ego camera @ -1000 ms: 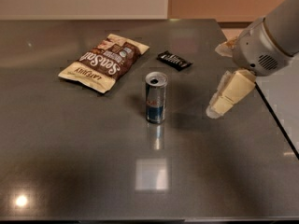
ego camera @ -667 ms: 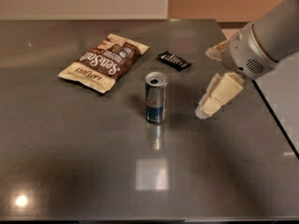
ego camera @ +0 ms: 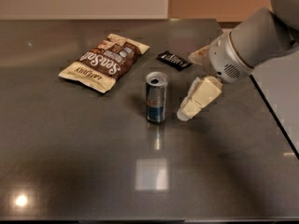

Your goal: Move redbull can near brown chip bag

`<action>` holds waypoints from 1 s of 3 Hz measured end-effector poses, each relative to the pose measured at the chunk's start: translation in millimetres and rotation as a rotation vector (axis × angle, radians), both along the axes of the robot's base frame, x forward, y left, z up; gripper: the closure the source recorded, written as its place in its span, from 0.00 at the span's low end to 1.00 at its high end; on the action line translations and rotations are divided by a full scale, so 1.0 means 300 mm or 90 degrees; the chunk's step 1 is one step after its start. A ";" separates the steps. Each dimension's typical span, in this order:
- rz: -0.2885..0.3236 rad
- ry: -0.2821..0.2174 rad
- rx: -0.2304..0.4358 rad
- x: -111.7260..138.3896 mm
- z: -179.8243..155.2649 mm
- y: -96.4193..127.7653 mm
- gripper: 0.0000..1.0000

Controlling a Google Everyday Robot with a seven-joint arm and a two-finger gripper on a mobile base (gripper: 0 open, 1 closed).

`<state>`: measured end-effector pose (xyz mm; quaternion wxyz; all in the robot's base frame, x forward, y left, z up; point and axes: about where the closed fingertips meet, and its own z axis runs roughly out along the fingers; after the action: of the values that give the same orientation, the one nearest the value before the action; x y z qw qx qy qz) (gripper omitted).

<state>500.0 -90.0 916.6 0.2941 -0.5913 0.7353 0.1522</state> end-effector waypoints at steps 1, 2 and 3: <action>0.015 -0.006 0.017 0.030 -0.034 0.087 0.00; 0.026 0.000 0.037 0.056 -0.057 0.155 0.00; 0.041 0.010 0.057 0.064 -0.060 0.199 0.18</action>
Offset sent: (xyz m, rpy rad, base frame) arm 0.0281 0.0670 -0.0262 0.0956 0.0131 0.0534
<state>519.3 -30.4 898.7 0.3098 -0.5999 0.7103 0.1992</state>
